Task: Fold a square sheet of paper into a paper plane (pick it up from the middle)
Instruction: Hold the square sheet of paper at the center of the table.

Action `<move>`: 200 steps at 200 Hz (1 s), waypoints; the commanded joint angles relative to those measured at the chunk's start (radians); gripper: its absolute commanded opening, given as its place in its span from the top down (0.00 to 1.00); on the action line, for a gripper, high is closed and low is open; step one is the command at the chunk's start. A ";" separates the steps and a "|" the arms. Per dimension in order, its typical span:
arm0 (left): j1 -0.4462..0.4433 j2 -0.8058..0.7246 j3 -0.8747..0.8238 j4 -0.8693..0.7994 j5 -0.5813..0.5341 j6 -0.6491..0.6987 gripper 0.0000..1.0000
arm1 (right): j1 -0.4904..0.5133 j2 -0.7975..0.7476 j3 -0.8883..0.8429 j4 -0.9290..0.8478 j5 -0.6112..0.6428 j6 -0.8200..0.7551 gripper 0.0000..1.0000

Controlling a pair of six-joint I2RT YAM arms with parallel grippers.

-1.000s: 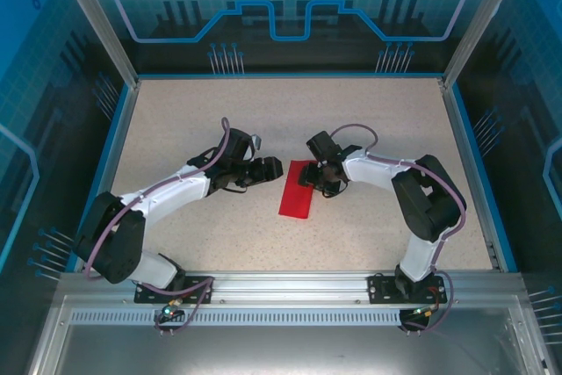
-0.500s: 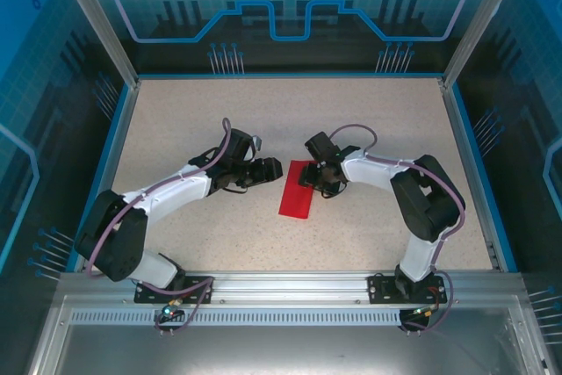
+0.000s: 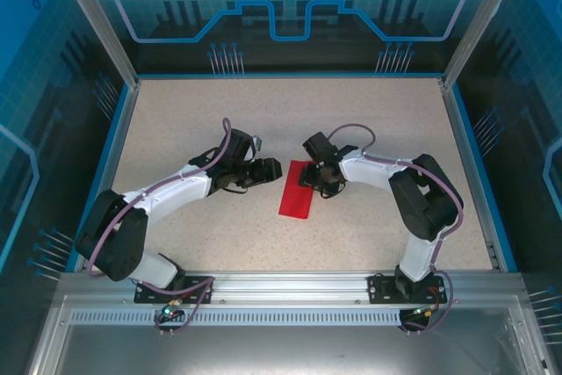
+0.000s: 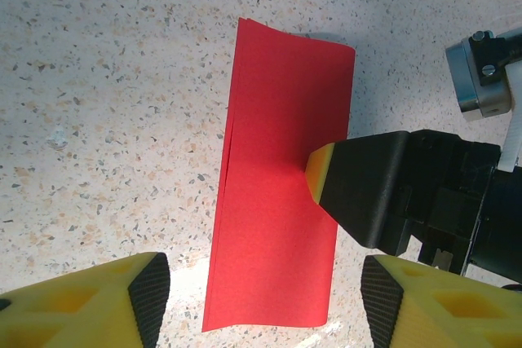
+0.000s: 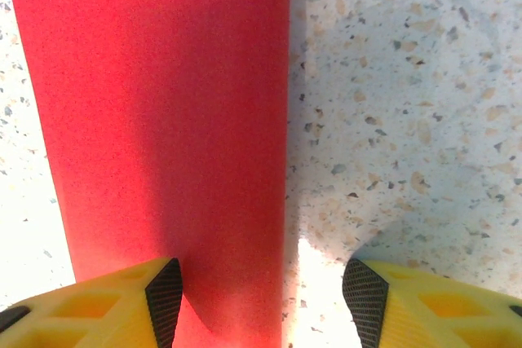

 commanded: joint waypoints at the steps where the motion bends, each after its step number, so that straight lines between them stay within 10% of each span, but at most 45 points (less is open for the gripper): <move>1: 0.008 0.014 -0.004 0.016 0.034 0.019 0.34 | 0.011 0.055 -0.003 -0.034 0.040 -0.001 0.40; 60: 0.007 0.094 0.033 0.026 0.098 0.014 0.64 | 0.011 0.063 -0.002 -0.048 0.046 -0.003 0.40; 93: 0.007 0.157 0.080 0.014 0.124 0.007 1.00 | 0.011 0.062 -0.005 -0.049 0.046 -0.005 0.40; 200: 0.007 0.189 0.102 0.012 0.126 -0.006 1.00 | 0.009 0.065 -0.013 -0.030 0.050 -0.005 0.39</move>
